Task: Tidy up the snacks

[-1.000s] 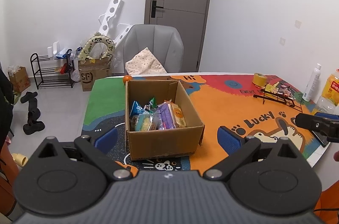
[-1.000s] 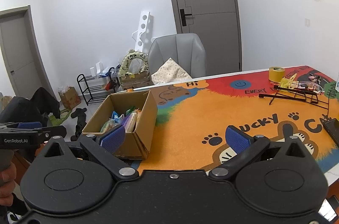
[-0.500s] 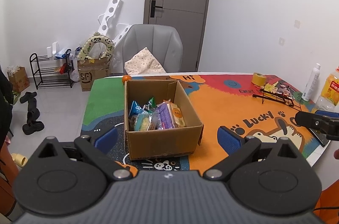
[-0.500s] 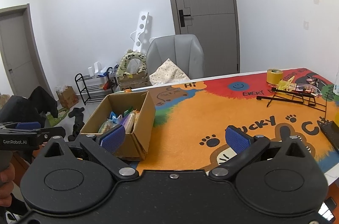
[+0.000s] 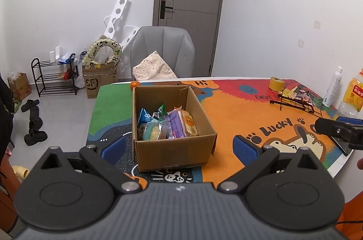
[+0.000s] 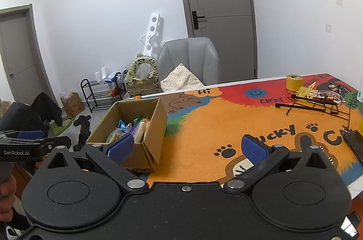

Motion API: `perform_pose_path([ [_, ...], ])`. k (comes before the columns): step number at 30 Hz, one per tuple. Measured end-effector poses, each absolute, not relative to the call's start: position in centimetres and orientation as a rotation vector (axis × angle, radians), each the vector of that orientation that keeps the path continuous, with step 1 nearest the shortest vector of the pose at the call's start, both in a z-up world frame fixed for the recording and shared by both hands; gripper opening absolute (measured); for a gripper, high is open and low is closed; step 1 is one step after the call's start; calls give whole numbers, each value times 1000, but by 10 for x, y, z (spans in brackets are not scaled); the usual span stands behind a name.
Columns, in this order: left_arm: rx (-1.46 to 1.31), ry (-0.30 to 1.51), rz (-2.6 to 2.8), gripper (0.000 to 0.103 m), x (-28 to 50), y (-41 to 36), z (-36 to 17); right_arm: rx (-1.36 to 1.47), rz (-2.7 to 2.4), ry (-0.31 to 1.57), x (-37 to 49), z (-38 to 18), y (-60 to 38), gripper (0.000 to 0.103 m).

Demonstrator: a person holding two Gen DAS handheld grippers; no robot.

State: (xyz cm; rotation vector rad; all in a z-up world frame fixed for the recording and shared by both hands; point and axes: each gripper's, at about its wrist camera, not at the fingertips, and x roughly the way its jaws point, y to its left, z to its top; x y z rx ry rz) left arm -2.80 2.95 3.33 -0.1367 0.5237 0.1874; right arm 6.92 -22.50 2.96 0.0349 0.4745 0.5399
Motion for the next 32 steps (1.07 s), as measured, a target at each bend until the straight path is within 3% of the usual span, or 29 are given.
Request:
perform_pose_path([
  [32,-139,533,172,100,-27,27,31,43,535,476,71,26,-227,103],
])
